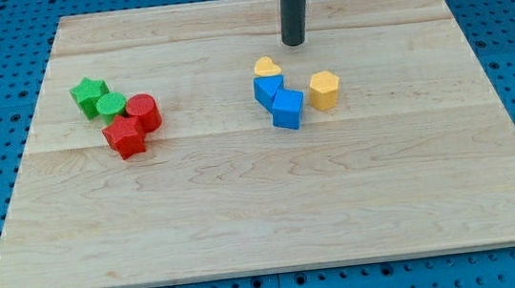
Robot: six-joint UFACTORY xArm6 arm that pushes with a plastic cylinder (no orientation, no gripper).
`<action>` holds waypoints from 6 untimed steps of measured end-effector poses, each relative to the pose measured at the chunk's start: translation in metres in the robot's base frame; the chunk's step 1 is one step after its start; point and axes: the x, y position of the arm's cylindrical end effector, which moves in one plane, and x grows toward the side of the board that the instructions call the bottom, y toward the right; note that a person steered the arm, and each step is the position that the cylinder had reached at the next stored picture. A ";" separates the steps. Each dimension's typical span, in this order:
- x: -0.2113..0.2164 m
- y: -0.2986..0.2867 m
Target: Separate the yellow and blue blocks
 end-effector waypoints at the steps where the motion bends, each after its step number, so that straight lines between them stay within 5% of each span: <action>1: 0.000 0.000; 3: 0.080 0.004; 6: 0.099 -0.063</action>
